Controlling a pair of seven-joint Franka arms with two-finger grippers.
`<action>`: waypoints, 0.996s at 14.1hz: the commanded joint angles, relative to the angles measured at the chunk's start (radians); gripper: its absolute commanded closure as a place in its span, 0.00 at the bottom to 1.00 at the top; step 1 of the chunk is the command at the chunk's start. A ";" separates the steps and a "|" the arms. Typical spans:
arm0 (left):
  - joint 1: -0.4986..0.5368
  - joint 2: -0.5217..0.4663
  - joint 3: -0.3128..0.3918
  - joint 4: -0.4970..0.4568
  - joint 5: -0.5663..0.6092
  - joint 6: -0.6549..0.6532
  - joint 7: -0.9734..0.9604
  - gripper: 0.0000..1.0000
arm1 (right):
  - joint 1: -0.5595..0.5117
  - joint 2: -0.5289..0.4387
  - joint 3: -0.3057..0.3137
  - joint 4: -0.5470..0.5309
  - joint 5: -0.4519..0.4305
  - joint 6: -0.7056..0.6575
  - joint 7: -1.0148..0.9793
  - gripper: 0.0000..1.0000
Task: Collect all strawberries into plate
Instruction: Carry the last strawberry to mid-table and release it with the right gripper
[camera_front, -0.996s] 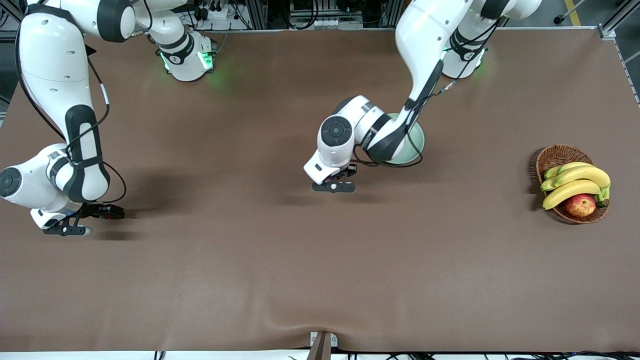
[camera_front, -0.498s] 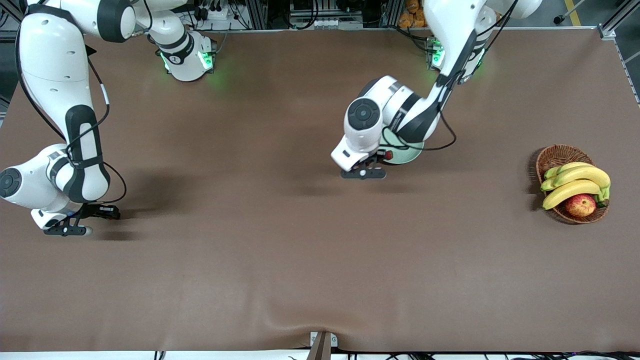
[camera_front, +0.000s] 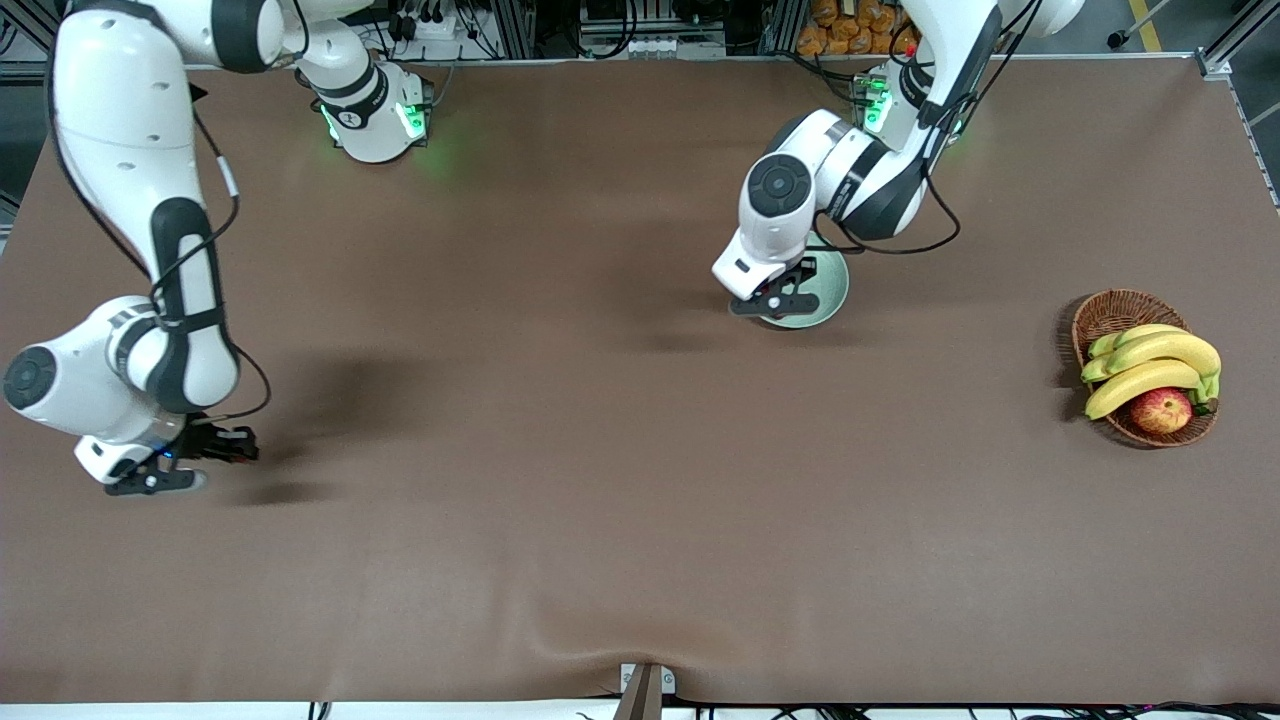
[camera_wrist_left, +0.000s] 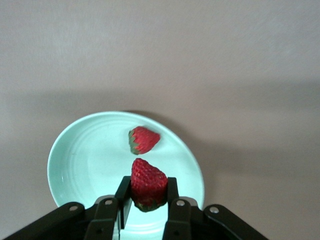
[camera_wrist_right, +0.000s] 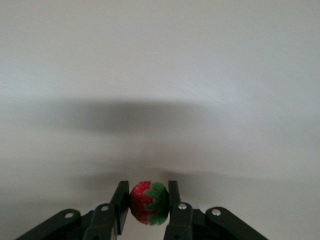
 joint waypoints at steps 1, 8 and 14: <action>0.031 -0.084 -0.003 -0.187 0.063 0.141 -0.004 0.86 | 0.106 -0.023 -0.003 0.040 0.044 -0.015 0.008 1.00; 0.090 -0.102 -0.012 -0.228 0.069 0.143 -0.009 0.00 | 0.345 -0.008 0.043 0.150 0.062 -0.085 0.403 1.00; 0.090 -0.102 -0.012 -0.150 0.069 0.100 -0.009 0.00 | 0.447 0.024 0.158 0.196 0.061 -0.053 0.724 1.00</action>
